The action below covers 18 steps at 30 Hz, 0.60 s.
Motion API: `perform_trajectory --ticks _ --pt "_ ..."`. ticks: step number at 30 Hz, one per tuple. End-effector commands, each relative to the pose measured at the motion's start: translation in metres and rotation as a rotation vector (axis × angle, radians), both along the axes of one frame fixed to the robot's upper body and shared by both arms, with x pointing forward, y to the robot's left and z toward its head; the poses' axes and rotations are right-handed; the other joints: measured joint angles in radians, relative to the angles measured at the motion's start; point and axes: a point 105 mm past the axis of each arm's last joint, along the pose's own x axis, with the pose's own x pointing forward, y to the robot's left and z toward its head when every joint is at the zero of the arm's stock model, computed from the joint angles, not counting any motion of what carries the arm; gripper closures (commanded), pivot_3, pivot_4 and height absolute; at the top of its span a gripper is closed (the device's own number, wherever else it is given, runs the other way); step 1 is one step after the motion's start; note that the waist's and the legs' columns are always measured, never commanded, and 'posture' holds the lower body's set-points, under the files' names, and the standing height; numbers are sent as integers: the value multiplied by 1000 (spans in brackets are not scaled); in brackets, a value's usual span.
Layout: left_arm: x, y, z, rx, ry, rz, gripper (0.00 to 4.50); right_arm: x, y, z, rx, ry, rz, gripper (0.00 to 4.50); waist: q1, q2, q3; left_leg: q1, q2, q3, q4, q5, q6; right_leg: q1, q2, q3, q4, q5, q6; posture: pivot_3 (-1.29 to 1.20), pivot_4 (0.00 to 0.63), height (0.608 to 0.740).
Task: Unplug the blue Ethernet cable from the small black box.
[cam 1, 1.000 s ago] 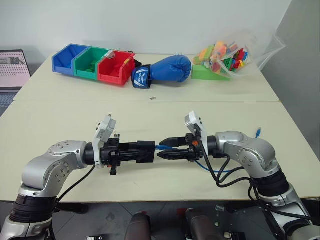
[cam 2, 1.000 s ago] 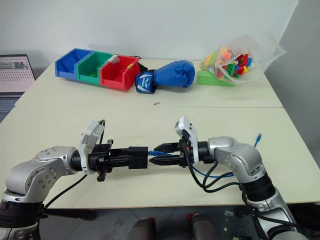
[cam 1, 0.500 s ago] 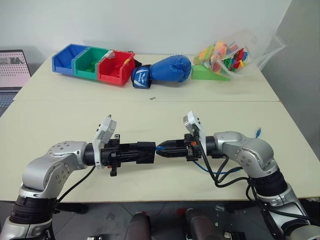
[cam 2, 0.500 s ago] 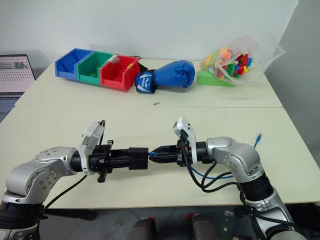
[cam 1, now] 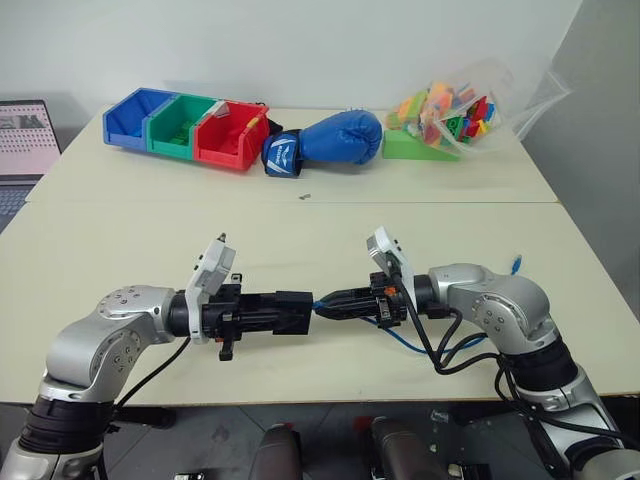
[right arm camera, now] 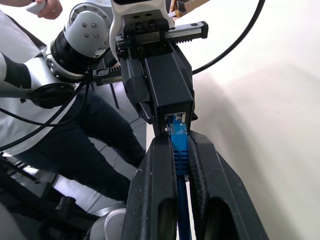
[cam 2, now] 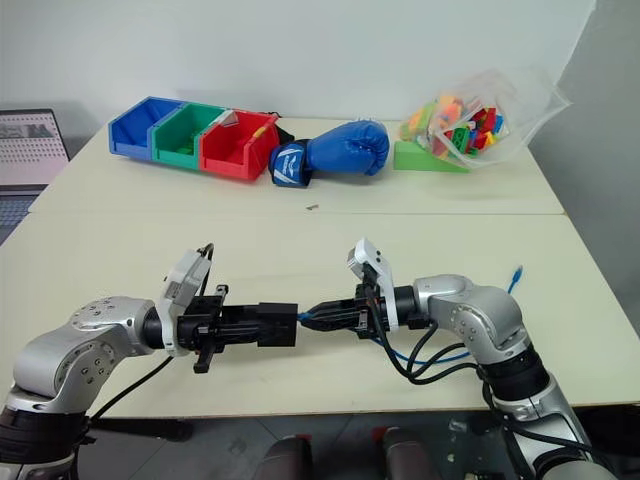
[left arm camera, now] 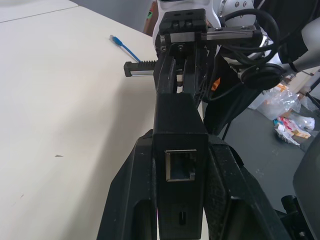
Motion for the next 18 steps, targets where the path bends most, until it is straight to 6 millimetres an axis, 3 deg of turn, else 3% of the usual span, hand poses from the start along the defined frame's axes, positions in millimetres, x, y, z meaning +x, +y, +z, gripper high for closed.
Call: perform_trajectory --ticks 1,10,14,18 --pt "-2 6 2 42 -38 6 3718 5 -9 8 9 1 -25 4466 0 0 0 0 0 0 0 0 0 0 0 0 0 0 0 0 150 740" --pt "8 31 0 45 -35 147 3718 14 -34 -8 -59 -3 -136 4467 -1 0 0 0 0 0 0 0 0 0 0 0 0 0 0 0 150 740" --pt "8 39 1 49 -31 186 3718 28 -40 -8 -46 -39 -221 4467 -2 0 0 0 0 0 0 0 0 0 0 0 0 0 0 0 150 740" --pt "5 40 0 59 -23 182 3718 30 -40 -6 -32 -39 -228 4469 -3 0 0 0 0 0 0 0 0 0 0 0 0 0 0 0 150 740"
